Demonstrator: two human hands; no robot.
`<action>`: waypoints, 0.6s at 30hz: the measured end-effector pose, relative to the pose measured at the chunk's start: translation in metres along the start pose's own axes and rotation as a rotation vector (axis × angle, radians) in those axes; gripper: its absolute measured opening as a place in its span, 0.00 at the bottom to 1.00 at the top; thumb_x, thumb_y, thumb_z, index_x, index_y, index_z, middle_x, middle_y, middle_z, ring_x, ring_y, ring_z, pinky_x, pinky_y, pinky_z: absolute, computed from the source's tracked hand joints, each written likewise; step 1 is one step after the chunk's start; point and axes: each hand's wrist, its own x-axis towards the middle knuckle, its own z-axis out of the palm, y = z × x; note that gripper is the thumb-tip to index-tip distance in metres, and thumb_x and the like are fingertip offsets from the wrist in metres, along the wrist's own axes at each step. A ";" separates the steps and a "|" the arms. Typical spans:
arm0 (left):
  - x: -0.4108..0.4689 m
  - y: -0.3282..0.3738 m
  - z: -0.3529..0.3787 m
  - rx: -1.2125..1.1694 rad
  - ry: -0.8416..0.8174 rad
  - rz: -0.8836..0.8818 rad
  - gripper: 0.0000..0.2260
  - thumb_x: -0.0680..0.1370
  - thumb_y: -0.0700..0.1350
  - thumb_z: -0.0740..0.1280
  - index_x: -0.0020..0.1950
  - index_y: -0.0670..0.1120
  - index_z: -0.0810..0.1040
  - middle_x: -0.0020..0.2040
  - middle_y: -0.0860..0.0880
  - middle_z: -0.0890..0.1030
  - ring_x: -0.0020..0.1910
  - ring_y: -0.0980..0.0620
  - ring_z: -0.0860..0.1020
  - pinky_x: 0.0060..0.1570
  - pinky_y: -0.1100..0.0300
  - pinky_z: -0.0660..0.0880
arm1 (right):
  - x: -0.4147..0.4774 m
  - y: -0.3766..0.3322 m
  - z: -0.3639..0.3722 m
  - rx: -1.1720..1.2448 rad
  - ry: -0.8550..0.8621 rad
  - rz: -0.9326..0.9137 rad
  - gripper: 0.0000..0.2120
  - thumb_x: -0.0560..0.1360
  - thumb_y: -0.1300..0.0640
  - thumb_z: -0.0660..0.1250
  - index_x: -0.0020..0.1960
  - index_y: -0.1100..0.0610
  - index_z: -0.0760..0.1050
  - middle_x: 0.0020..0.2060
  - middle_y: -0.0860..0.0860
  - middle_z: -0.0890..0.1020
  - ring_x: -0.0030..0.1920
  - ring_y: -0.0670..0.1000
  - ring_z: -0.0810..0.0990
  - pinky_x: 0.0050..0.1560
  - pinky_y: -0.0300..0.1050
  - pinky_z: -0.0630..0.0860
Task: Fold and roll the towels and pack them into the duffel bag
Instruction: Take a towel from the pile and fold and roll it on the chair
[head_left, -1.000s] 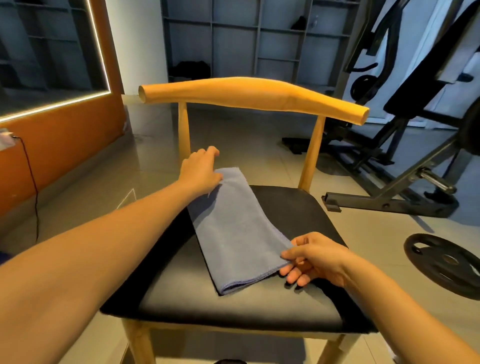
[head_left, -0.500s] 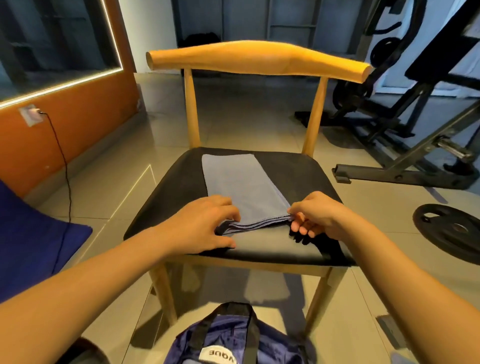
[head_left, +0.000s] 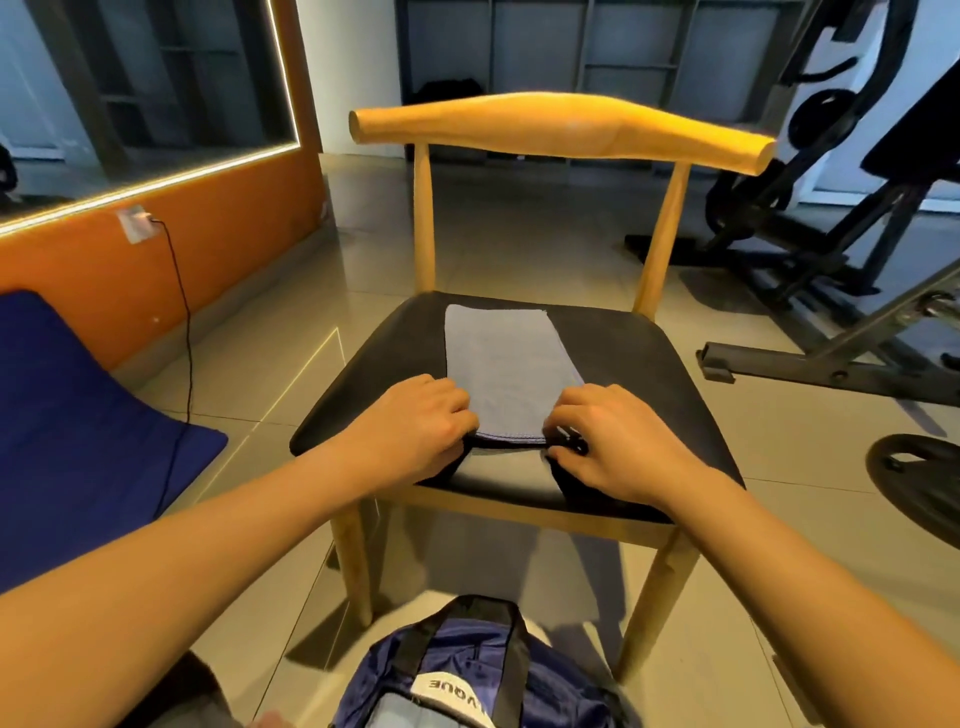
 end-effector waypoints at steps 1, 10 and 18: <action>0.000 -0.001 -0.005 -0.082 0.037 -0.081 0.09 0.78 0.50 0.69 0.55 0.49 0.84 0.48 0.52 0.82 0.45 0.54 0.78 0.44 0.62 0.75 | 0.000 -0.002 0.000 0.009 0.013 -0.007 0.14 0.78 0.42 0.67 0.60 0.46 0.79 0.54 0.44 0.79 0.54 0.48 0.77 0.56 0.46 0.75; -0.024 -0.021 -0.012 -0.616 -0.132 -0.489 0.07 0.80 0.46 0.66 0.49 0.58 0.81 0.45 0.59 0.79 0.46 0.55 0.78 0.47 0.58 0.81 | 0.003 -0.017 0.010 0.044 0.117 -0.017 0.05 0.78 0.53 0.70 0.53 0.51 0.79 0.48 0.48 0.82 0.48 0.51 0.79 0.50 0.50 0.77; -0.039 -0.014 -0.004 -0.775 -0.071 -0.533 0.08 0.78 0.57 0.70 0.53 0.56 0.84 0.46 0.59 0.80 0.49 0.58 0.78 0.47 0.59 0.81 | -0.006 -0.002 0.011 0.233 0.000 0.088 0.13 0.81 0.44 0.64 0.56 0.50 0.82 0.50 0.45 0.80 0.51 0.47 0.75 0.50 0.47 0.77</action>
